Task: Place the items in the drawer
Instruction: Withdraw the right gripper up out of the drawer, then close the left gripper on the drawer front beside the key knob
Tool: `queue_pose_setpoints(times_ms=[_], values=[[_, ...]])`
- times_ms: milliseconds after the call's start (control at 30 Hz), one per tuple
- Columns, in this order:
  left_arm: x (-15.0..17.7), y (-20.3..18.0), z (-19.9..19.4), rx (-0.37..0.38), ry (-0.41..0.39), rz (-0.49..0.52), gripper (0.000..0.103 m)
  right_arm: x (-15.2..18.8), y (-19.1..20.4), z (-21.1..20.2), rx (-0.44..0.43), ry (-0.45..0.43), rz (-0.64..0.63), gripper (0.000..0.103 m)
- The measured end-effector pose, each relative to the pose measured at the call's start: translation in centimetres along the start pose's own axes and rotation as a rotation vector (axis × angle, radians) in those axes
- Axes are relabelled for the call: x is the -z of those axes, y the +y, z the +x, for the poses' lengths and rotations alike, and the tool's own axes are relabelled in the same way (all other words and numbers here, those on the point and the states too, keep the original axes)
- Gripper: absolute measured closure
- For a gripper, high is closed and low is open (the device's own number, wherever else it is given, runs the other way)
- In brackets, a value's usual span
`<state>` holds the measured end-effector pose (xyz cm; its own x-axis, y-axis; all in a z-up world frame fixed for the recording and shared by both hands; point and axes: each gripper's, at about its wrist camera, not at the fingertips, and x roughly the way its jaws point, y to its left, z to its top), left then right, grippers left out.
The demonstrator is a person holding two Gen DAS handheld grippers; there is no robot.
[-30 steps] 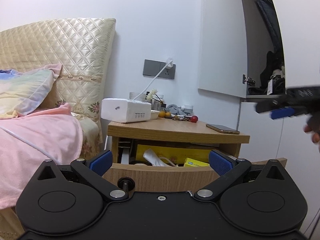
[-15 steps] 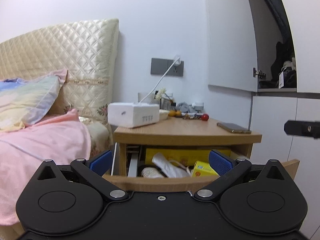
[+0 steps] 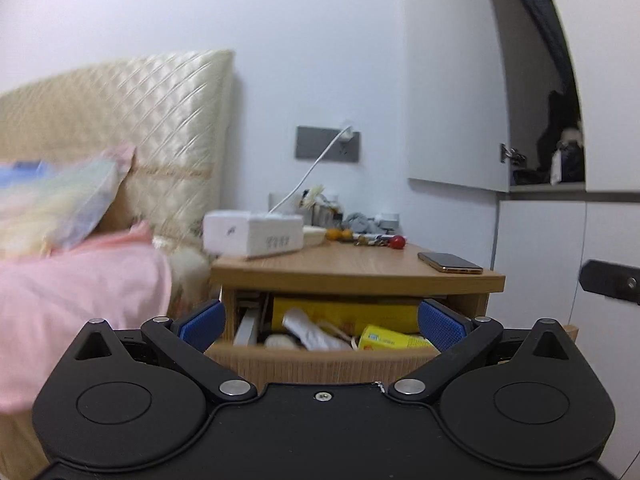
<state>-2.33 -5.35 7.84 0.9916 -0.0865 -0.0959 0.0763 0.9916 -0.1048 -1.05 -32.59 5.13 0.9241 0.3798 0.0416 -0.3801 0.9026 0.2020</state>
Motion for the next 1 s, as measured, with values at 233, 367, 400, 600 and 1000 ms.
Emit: queue_pose_setpoints(times_ms=[233,367,400,600,1000], values=[[1.6,1.2,-1.5,-0.007,0.037,-0.074,0.001,2.5,0.3,-2.3,0.028,-0.015,0.018,0.000],[2.3,1.9,-2.2,0.008,0.060,-0.073,0.001,3.8,0.8,-3.5,0.054,-0.030,0.024,0.000],[2.4,1.9,-2.3,0.008,0.063,-0.063,0.001,4.1,0.9,-3.8,0.059,-0.031,0.026,0.000],[3.1,1.9,-2.6,0.011,0.080,-0.012,0.002,5.0,0.9,-4.1,0.087,-0.010,0.048,0.000],[3.9,2.4,-3.2,0.011,0.084,0.003,0.039,5.8,2.4,-3.8,0.125,0.022,0.029,0.043]])
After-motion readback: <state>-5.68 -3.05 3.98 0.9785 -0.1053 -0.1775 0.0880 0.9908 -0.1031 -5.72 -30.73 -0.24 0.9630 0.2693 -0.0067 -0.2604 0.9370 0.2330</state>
